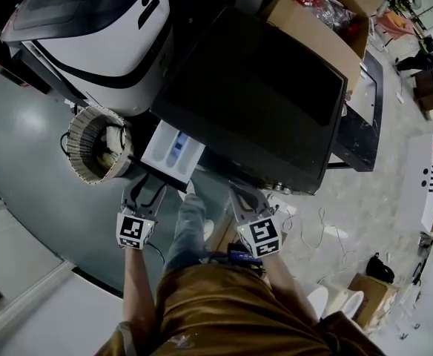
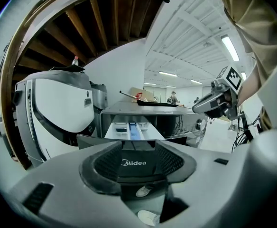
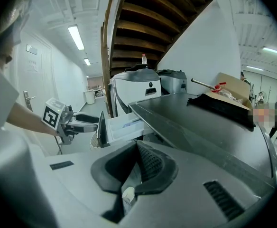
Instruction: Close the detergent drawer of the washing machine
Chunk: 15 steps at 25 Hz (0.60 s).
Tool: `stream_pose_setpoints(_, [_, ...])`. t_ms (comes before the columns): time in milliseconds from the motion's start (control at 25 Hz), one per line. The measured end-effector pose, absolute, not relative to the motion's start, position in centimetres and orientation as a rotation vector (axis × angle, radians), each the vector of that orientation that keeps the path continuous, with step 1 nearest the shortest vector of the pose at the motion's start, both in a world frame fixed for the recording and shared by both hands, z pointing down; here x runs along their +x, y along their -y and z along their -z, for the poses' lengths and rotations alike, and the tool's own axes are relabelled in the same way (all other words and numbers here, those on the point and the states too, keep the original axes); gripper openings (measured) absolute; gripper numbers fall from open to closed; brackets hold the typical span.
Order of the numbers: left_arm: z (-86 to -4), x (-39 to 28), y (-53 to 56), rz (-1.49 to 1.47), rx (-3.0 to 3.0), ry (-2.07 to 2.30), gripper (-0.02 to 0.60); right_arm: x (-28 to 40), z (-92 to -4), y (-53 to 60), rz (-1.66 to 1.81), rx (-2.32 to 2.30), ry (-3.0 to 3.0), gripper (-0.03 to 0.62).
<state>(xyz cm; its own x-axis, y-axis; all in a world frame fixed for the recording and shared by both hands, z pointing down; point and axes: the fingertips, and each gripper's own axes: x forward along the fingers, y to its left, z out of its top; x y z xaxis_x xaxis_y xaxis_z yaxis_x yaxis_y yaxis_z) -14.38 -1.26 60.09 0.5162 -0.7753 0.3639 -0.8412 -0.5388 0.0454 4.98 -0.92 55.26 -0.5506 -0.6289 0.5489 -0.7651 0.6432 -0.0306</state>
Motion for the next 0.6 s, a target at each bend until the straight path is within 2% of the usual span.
stream_pose_setpoints(600, [-60.10,-14.23,1.35,-0.457,2.533,1.383,0.224,4.94,-55.87,1.19,-0.388,1.059,2.375,0.012])
